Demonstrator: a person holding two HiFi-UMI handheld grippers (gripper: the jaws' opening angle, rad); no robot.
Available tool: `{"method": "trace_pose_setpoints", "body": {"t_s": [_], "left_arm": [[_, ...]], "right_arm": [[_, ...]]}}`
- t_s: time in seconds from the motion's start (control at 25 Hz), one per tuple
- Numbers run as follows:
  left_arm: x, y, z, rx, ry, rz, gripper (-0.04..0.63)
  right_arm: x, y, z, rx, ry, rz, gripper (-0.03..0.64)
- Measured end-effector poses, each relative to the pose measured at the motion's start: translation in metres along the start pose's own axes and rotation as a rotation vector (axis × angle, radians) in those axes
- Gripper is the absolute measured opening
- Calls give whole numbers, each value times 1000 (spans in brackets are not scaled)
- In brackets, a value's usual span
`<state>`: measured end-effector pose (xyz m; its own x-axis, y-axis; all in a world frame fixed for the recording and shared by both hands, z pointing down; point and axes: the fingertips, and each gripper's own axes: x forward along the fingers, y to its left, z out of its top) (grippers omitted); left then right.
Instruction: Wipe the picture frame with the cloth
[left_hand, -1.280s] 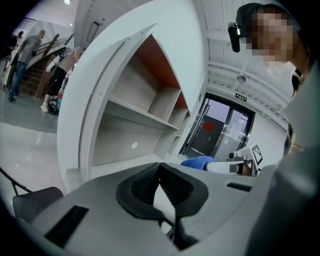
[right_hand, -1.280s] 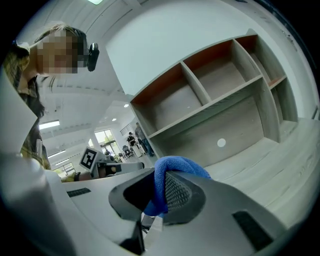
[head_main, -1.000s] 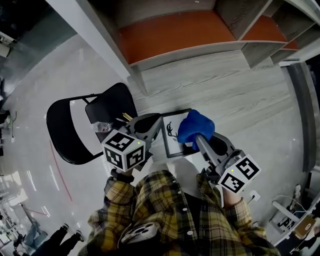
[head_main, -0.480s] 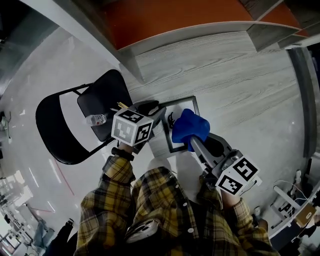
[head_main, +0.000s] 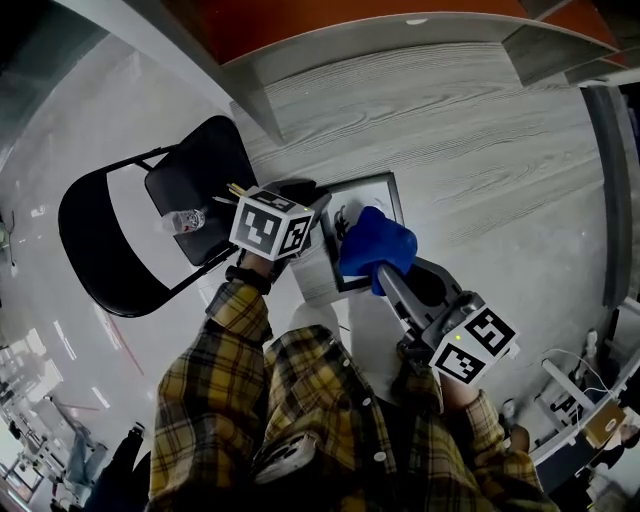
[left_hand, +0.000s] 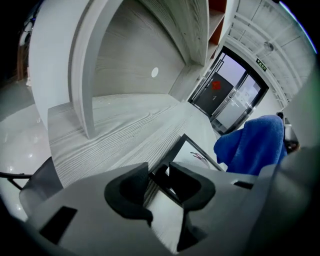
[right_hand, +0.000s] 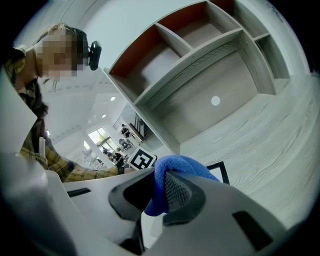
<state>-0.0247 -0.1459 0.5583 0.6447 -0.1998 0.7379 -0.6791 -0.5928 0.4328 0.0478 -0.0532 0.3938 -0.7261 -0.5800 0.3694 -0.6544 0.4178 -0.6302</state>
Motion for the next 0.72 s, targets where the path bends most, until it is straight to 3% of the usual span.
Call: {"method": "trace_pose_setpoints", "body": {"t_s": [0.2,0.52,0.72], "left_arm": [[4,0,-2,-21,-19,-15,124],[2,6,-4,-43,-4,-26,118],[1,7,-4,-50,-7,-21,117]], "right_arm": [[7,3,-2,-21,24,20,46],[65,-7,2,-150,92,21,48],[117,-48,-24,-272,249,-89,48]]}}
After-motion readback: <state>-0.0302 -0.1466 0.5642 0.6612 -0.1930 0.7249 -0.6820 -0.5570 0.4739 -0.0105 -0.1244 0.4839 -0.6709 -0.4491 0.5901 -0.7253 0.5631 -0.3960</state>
